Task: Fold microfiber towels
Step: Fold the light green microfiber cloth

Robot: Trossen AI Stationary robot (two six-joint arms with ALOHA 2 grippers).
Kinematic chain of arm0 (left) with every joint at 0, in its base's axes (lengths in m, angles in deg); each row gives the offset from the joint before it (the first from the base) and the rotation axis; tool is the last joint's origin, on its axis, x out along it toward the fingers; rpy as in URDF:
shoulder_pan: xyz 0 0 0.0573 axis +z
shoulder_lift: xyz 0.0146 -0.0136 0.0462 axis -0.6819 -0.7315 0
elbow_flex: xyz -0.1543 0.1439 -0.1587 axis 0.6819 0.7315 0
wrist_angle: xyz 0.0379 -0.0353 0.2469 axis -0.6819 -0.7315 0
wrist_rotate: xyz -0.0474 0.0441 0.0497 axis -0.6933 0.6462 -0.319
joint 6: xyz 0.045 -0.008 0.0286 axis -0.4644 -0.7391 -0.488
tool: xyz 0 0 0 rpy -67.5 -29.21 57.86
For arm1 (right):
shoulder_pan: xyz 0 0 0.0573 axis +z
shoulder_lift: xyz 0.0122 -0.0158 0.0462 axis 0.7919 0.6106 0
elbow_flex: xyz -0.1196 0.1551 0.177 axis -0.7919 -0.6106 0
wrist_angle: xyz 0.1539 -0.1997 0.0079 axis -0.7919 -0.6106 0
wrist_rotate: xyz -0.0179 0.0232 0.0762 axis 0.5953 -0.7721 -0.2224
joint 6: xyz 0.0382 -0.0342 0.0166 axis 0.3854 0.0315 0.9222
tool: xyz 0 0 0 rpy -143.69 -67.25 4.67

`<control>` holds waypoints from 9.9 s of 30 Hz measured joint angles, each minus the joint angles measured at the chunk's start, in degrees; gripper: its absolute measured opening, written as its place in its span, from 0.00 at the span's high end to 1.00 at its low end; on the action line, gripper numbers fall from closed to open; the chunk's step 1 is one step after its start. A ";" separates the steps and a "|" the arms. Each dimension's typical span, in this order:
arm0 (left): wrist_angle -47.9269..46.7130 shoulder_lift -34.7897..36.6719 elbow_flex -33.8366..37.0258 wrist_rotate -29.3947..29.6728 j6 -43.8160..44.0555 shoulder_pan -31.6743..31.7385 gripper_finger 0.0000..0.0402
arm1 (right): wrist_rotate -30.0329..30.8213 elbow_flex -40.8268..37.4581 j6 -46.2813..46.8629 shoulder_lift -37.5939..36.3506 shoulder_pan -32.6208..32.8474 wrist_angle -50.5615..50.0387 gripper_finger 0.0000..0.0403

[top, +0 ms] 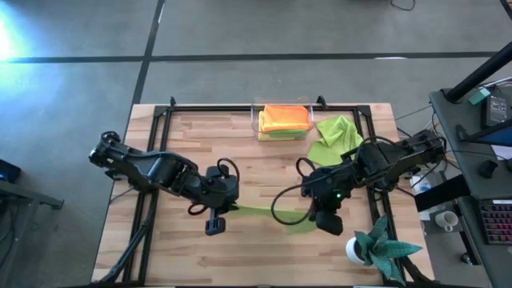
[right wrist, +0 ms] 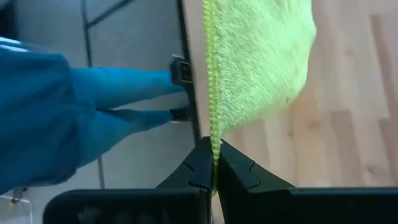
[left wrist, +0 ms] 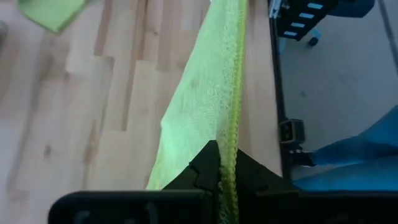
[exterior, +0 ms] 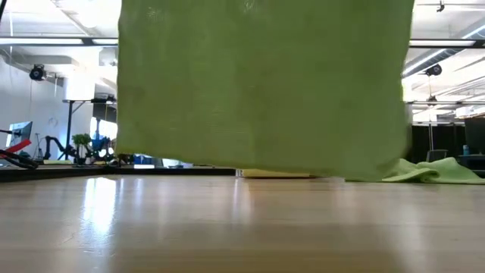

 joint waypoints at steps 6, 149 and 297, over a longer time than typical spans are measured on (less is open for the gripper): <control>-0.45 -0.27 -1.00 -2.35 6.03 -1.41 1.00 | -0.40 0.00 1.43 -0.78 1.89 4.72 0.98; 50.81 -6.01 50.54 -3.46 8.94 5.24 1.00 | 31.01 -38.75 -22.46 10.04 -3.19 24.77 0.85; 50.43 0.52 54.11 6.66 9.92 3.51 0.76 | 24.33 -38.97 -3.54 21.58 -20.19 50.01 0.98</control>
